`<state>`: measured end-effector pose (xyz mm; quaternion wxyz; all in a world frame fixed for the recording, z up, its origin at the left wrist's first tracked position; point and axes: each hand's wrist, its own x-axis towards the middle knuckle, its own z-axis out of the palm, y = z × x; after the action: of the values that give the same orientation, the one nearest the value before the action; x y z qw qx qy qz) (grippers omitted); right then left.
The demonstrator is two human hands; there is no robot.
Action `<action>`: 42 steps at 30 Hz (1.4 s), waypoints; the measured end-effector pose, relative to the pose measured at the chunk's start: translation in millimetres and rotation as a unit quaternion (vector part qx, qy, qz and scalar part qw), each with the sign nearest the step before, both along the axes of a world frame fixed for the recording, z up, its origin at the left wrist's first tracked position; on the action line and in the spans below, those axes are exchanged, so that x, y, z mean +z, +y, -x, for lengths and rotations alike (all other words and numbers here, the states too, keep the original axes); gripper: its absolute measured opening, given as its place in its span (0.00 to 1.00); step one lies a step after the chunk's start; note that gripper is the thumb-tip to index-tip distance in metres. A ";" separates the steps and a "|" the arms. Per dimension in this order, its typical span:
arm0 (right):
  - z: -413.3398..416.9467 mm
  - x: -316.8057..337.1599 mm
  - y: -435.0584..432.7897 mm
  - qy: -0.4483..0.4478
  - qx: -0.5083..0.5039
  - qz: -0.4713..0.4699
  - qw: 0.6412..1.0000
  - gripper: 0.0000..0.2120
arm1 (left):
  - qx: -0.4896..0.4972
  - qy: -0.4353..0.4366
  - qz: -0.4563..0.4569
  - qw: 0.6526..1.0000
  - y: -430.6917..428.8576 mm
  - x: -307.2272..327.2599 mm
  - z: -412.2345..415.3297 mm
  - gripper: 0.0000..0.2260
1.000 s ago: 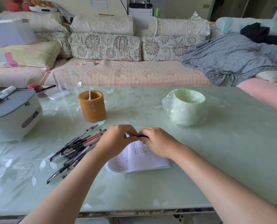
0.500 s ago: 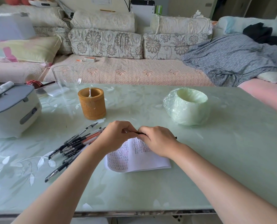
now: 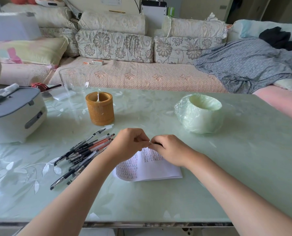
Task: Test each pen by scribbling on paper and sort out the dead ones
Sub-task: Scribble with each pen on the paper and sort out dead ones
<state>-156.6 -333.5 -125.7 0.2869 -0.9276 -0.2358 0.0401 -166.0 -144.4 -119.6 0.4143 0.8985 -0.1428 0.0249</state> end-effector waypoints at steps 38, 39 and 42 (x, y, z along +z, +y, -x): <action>0.0 -18.5 -16.1 0.303 -0.078 -0.393 0.865 0.12 | -0.057 -0.013 -0.263 0.963 10.0 -18.1 -9.8 0.11; 1.5 -19.5 -14.1 0.284 -0.091 -0.386 0.873 0.12 | -0.059 -0.014 -0.260 0.964 9.1 -18.3 -9.2 0.10; 5.6 -25.6 -10.5 0.233 -0.126 -0.350 0.898 0.10 | -0.047 -0.004 -0.259 0.965 11.5 -19.7 -11.0 0.04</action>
<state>-162.2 -344.0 -151.4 0.6424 -0.7534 -0.0422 0.1339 -155.0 -133.0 -139.3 0.1672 0.9675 -0.1876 -0.0288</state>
